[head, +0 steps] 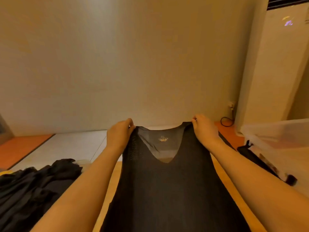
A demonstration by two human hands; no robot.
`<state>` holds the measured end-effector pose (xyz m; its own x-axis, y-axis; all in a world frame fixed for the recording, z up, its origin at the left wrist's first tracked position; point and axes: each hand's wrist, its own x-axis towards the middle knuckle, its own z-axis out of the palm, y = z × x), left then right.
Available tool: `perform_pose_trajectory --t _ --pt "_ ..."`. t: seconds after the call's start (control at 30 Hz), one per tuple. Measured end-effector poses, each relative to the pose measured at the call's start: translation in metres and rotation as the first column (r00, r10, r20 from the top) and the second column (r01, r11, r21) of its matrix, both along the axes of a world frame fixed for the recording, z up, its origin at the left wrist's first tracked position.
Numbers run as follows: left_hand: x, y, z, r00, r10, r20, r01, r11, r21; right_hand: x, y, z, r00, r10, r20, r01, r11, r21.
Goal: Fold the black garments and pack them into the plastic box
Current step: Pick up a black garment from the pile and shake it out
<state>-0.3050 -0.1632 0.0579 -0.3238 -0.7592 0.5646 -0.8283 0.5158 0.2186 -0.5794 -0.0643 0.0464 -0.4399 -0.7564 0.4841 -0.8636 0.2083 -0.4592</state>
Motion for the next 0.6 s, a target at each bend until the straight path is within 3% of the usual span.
perform_pose_trajectory --t 0.17,0.3,0.47,0.6 --pt "-0.008 -0.012 -0.074 0.983 0.077 0.165 -0.101 0.984 0.146 0.001 -0.024 -0.077 0.999 -0.020 0.050 0.015 0.993 0.114" --pt "0.000 -0.004 -0.102 0.978 0.000 0.211 -0.068 0.948 0.311 0.014 -0.013 -0.094 0.997 -0.058 0.057 0.041 0.963 0.266" --pt "0.014 0.052 -0.102 0.973 -0.156 0.170 0.070 0.902 0.427 0.047 0.029 -0.083 0.986 0.061 -0.154 -0.038 0.988 0.148" --pt "0.024 0.107 -0.101 0.952 -0.241 0.187 0.108 0.840 0.532 0.056 0.049 -0.065 1.000 -0.013 -0.011 0.013 0.997 0.078"
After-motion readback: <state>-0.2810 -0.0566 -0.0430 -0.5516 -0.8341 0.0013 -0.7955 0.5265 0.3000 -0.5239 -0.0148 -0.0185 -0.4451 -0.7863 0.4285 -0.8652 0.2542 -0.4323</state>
